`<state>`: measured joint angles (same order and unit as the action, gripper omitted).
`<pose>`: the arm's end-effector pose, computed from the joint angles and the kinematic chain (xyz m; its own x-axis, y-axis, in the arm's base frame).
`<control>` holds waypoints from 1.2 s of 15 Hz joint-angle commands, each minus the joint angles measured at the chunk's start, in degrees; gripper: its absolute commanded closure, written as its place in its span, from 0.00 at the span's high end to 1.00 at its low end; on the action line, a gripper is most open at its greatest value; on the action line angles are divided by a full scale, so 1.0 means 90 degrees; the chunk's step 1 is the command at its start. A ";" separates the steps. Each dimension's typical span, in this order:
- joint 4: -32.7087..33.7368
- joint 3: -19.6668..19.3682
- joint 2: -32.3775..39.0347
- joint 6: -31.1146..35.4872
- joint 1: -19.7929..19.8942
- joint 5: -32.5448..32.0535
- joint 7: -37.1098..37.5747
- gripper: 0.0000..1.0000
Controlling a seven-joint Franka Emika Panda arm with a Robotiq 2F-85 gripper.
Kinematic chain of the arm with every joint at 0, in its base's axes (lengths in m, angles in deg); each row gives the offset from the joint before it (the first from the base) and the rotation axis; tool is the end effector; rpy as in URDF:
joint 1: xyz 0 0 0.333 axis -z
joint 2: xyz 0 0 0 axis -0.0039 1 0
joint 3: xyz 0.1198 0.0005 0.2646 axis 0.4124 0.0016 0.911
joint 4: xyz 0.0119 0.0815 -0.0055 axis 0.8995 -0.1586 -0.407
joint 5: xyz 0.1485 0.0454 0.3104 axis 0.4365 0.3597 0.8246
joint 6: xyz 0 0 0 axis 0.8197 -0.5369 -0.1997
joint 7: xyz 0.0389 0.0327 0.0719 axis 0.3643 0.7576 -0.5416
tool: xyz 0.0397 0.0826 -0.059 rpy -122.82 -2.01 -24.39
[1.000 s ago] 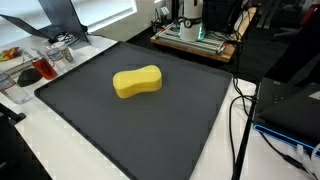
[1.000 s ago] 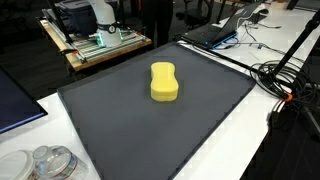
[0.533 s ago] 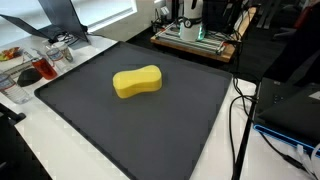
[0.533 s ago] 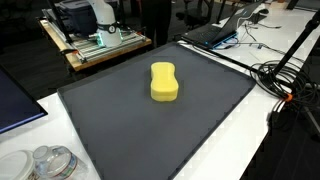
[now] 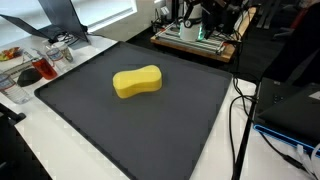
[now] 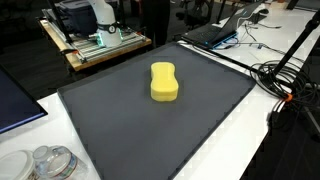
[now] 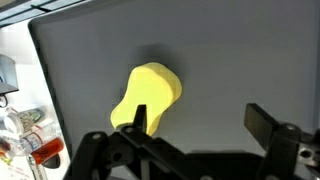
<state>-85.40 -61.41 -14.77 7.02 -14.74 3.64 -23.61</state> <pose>0.4509 0.2548 0.4068 0.9858 -0.1678 -0.0004 -0.1505 -0.8849 0.4409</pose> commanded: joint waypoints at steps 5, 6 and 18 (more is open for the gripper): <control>0.2020 -0.0791 0.1649 -0.1129 -0.0664 -0.0090 0.1120 1.00; 0.2272 -0.0908 0.1814 -0.1168 -0.0663 -0.0029 0.1200 1.00; 0.5387 -0.2001 0.3735 -0.1982 -0.0262 0.0685 0.1300 1.00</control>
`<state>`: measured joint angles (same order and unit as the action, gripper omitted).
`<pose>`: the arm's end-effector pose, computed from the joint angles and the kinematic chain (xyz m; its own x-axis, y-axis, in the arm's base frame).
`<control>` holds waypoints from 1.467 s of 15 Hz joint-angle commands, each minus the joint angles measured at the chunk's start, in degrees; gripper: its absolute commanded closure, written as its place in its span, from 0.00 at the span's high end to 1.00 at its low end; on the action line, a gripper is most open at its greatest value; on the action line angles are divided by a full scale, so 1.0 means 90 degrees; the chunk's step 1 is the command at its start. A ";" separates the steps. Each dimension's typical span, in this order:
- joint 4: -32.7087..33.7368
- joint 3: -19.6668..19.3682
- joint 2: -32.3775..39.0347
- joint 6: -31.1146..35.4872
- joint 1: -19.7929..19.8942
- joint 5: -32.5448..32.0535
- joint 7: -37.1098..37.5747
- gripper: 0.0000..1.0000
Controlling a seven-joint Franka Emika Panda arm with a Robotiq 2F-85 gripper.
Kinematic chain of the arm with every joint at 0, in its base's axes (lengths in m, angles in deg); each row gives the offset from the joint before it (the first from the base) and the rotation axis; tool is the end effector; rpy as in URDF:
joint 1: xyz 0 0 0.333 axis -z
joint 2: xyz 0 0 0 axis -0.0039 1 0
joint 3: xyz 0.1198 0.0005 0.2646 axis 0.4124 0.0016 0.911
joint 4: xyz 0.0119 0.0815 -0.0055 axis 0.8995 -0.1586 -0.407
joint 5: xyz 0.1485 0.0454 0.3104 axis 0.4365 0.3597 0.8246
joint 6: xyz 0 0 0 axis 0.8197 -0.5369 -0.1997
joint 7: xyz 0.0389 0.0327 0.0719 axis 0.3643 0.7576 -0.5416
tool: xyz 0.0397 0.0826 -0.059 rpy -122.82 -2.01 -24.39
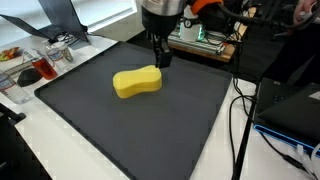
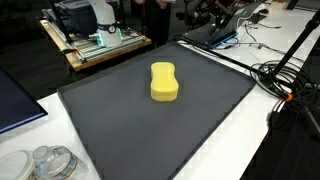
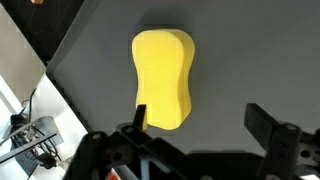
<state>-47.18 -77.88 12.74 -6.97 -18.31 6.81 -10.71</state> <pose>0.6004 0.1855 0.3742 0.7670 -0.6376 0.0719 -0.5886 -0.6547 0.4743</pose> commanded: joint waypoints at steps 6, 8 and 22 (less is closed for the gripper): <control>0.1778 -0.0194 0.1080 -0.0397 0.0650 0.0205 -0.2004 1.00; 0.1641 -0.0149 0.0998 -0.0260 0.0925 0.0331 -0.2702 1.00; 0.0356 -0.0255 0.0389 0.0992 0.2051 0.0960 -0.5429 1.00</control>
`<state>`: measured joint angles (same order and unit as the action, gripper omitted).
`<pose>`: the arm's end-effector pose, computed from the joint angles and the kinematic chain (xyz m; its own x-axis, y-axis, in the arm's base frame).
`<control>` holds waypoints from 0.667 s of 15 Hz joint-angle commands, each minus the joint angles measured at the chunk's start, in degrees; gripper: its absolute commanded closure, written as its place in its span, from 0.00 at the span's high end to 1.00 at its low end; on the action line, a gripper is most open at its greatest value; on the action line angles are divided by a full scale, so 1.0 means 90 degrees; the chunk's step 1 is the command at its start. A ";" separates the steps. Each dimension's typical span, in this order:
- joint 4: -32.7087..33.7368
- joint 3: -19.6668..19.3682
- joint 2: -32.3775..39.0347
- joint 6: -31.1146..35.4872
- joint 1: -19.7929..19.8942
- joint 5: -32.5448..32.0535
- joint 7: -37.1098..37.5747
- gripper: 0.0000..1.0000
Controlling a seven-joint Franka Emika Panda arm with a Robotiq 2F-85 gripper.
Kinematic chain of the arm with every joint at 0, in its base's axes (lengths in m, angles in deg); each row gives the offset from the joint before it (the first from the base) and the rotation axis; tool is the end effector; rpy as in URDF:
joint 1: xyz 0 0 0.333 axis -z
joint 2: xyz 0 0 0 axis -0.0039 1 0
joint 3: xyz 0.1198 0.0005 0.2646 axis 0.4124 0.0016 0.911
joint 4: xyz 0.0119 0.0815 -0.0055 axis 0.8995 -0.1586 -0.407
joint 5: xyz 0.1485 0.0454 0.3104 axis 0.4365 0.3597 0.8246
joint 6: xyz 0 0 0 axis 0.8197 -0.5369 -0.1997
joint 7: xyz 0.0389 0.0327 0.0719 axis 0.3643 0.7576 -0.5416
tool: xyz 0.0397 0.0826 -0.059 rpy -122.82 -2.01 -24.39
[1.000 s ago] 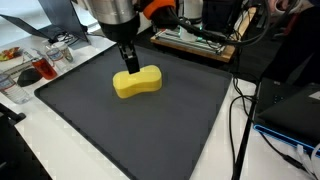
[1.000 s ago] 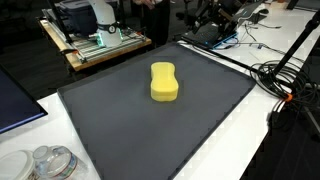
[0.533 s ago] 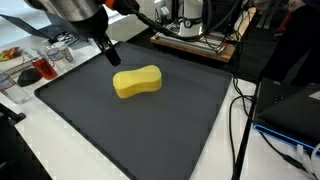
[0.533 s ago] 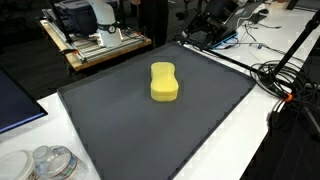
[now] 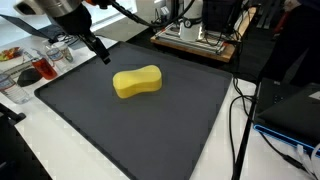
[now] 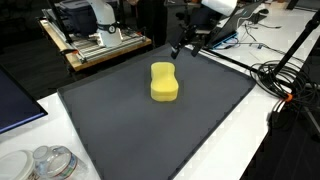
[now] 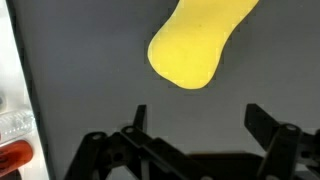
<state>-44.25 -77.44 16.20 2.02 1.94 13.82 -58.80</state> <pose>0.6562 -0.0139 0.3597 0.9505 -0.2312 -0.2074 -0.1856 -0.9583 0.2174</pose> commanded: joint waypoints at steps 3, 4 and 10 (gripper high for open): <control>-0.0330 -0.0258 -0.0223 0.0107 -0.0125 0.0220 -0.0199 1.00; -0.0378 -0.0241 -0.0256 0.0111 -0.0132 0.0222 -0.0200 1.00; 0.0133 -0.0360 0.0168 0.0453 -0.0141 0.0174 -0.0694 1.00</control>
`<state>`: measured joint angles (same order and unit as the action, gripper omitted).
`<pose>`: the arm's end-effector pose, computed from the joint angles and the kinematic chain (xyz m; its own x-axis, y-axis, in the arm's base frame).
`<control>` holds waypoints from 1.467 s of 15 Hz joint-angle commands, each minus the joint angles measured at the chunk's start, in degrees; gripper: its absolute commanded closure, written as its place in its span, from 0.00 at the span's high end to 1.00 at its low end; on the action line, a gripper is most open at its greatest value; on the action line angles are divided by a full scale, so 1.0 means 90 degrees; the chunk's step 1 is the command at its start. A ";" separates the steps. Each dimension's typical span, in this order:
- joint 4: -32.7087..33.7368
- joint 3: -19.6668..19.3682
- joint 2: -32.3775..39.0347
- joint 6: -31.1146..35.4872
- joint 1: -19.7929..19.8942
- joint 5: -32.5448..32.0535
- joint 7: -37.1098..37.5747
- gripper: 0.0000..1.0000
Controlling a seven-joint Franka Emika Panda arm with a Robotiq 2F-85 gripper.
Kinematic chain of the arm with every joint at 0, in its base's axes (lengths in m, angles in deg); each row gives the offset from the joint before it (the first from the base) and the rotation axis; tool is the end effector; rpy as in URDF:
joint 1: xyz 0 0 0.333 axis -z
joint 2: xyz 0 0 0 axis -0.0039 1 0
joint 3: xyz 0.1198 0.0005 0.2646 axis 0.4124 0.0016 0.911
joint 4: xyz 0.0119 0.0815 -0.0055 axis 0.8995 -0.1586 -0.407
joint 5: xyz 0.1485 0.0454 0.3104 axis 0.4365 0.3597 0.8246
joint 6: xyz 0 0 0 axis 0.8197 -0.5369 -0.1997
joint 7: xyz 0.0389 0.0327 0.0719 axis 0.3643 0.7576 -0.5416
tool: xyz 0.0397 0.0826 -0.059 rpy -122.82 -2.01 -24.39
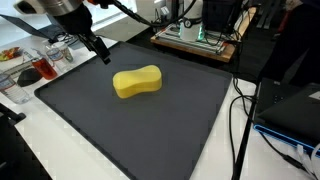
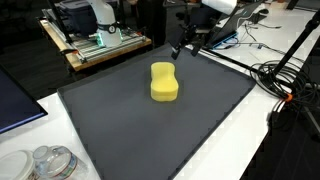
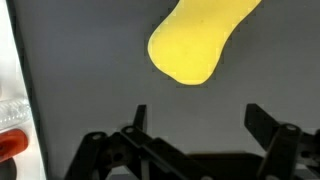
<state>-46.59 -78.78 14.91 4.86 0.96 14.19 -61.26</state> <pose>0.6560 -0.0121 0.3606 0.9649 -0.1849 -0.1865 -0.1447 -0.9669 0.2101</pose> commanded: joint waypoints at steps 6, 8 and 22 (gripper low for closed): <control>0.0524 -0.0121 0.0660 -0.0015 0.0593 0.0713 -0.1898 1.00; 0.0414 -0.0058 0.0688 -0.0014 0.0847 0.1020 -0.2456 1.00; -0.1186 0.0072 0.0362 0.0869 0.2521 0.3345 -0.4330 1.00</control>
<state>-51.48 -79.46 21.10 11.33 20.31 39.34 -96.63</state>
